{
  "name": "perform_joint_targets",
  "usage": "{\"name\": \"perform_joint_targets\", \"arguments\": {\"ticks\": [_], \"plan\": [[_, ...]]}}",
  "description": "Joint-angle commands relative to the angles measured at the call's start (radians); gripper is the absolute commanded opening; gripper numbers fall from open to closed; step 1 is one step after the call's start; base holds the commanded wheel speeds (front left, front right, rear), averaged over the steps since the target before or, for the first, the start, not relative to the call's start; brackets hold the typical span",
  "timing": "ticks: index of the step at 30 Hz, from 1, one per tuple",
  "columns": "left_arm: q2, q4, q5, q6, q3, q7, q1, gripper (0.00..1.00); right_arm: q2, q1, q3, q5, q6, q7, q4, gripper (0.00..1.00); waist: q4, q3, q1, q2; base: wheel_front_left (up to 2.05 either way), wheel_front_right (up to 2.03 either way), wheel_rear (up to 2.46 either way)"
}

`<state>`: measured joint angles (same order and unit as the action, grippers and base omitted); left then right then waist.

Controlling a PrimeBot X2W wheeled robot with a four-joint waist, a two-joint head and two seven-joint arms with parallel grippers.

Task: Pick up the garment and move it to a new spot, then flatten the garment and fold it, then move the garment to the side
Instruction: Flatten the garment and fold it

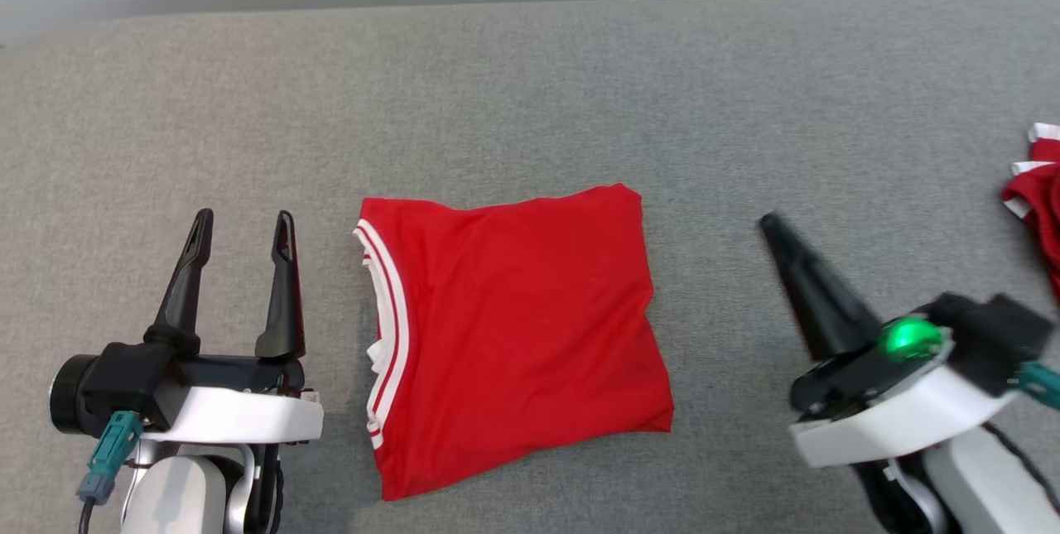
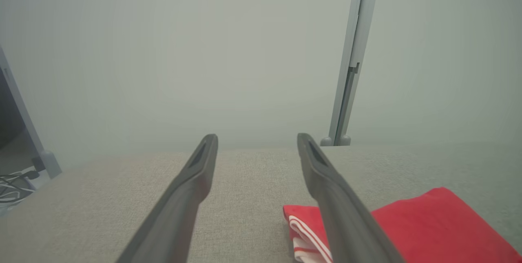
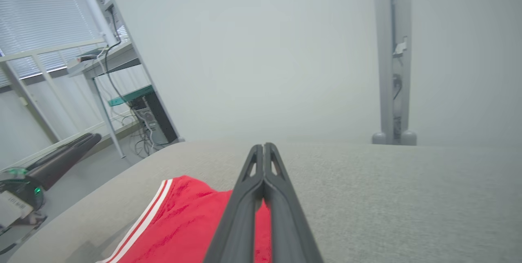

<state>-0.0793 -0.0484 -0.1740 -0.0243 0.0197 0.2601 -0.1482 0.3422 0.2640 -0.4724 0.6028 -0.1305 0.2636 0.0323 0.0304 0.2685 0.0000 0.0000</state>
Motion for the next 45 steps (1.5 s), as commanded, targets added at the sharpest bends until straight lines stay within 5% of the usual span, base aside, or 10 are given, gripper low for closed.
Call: {"name": "perform_joint_targets", "arguments": {"ticks": [1,2,3,4,6,16,45], "plan": [[-0.004,0.003,0.005,0.008,-0.003,0.001,0.007,1.00,-0.009,-0.016,0.030,-0.014,-0.001,0.001,0.013,0.00,-0.013,-0.013,0.0000,0.0000,0.00,0.00,0.00],[-0.006,0.008,0.005,0.007,-0.003,-0.001,0.011,1.00,-0.027,-0.032,0.076,-0.034,-0.001,0.001,0.024,0.00,-0.016,-0.019,0.0000,0.0000,0.00,0.00,0.00],[-0.008,0.013,0.004,0.009,-0.003,-0.003,0.013,1.00,-0.045,-0.044,0.131,-0.056,-0.001,0.001,0.035,0.13,-0.020,-0.023,0.0000,0.0000,0.00,0.00,0.00],[-0.008,0.017,0.002,0.011,-0.003,-0.009,0.014,1.00,-0.058,-0.054,0.166,-0.072,-0.001,0.000,0.043,0.35,-0.022,-0.027,0.0000,0.0000,0.00,0.00,0.00],[-0.011,0.025,-0.001,0.016,-0.006,-0.013,0.017,1.00,-0.086,-0.074,0.236,-0.111,-0.001,0.001,0.052,1.00,-0.026,-0.038,0.0000,0.0000,0.00,0.00,0.00],[-0.021,0.061,0.001,0.034,-0.010,-0.021,0.058,1.00,-0.144,-0.123,0.430,-0.223,-0.001,-0.010,0.002,1.00,-0.022,-0.089,0.0000,0.0000,0.00,0.00,0.00],[-0.085,-0.018,-0.017,0.002,0.017,-0.063,0.215,1.00,-0.168,-0.275,0.440,-0.272,-0.001,-0.118,-0.122,1.00,-0.010,-0.283,0.0000,0.0000,0.00,0.00,0.00]]}}
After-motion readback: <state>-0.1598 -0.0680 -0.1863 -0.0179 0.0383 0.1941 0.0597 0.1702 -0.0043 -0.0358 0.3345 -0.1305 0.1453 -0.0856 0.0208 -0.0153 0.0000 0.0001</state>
